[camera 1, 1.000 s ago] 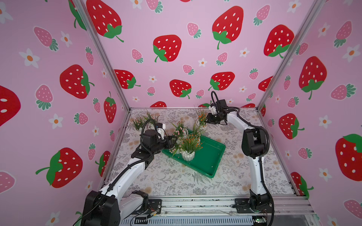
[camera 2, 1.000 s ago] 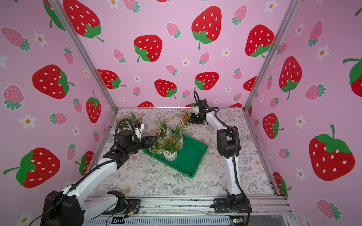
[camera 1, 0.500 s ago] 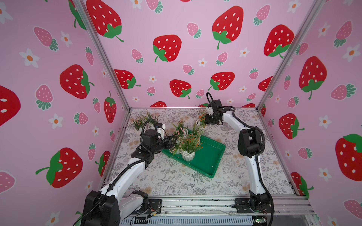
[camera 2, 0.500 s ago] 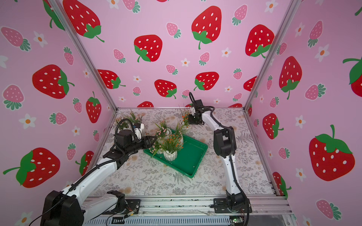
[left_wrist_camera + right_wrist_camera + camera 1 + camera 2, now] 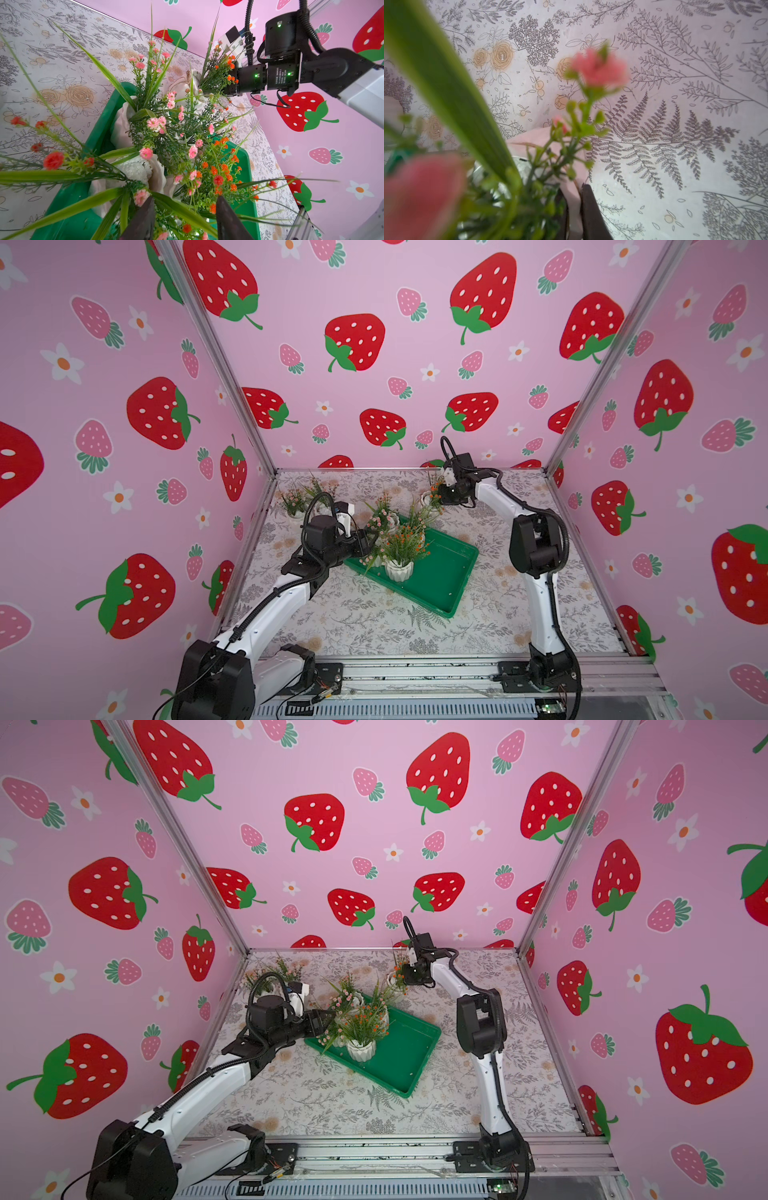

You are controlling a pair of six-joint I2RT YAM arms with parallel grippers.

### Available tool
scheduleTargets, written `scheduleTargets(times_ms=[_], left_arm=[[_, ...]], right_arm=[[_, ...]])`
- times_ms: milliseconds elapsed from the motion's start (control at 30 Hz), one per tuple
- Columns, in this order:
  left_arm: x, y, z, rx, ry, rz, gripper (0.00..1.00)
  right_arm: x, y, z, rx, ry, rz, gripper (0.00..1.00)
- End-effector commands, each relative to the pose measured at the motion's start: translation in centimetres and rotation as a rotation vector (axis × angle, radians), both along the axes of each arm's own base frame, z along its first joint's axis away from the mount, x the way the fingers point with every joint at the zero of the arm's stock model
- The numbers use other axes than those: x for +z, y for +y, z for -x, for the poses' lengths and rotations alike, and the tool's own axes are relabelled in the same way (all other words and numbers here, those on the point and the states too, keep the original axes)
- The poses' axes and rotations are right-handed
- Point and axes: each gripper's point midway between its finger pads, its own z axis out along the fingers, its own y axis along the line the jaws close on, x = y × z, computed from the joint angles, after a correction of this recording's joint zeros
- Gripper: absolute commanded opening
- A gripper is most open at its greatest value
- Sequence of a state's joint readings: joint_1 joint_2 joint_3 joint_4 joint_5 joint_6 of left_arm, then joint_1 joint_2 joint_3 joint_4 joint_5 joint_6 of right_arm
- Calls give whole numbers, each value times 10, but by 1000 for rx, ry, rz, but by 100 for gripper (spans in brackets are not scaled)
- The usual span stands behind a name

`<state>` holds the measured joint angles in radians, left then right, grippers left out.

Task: Put the potted gypsophila into the storage box
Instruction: Pick up the baby's breath potted plant from the center of the board.

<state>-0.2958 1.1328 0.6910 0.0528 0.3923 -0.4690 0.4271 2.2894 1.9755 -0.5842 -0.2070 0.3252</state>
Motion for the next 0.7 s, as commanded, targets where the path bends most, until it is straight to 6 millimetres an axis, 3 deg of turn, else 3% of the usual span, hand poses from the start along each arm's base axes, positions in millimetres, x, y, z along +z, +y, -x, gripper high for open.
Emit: scheduleTargets(times_ms=[0, 400, 667], left_arm=[[27, -2, -5, -7, -78, -7, 50], [29, -4, 1, -9, -85, -15, 50], [32, -5, 5, -7, -92, -13, 50]], right_arm=[[8, -8, 11, -28, 36, -44, 0], [55, -31, 24, -80, -30, -133, 0], [83, -57, 44, -131, -72, -154, 0]])
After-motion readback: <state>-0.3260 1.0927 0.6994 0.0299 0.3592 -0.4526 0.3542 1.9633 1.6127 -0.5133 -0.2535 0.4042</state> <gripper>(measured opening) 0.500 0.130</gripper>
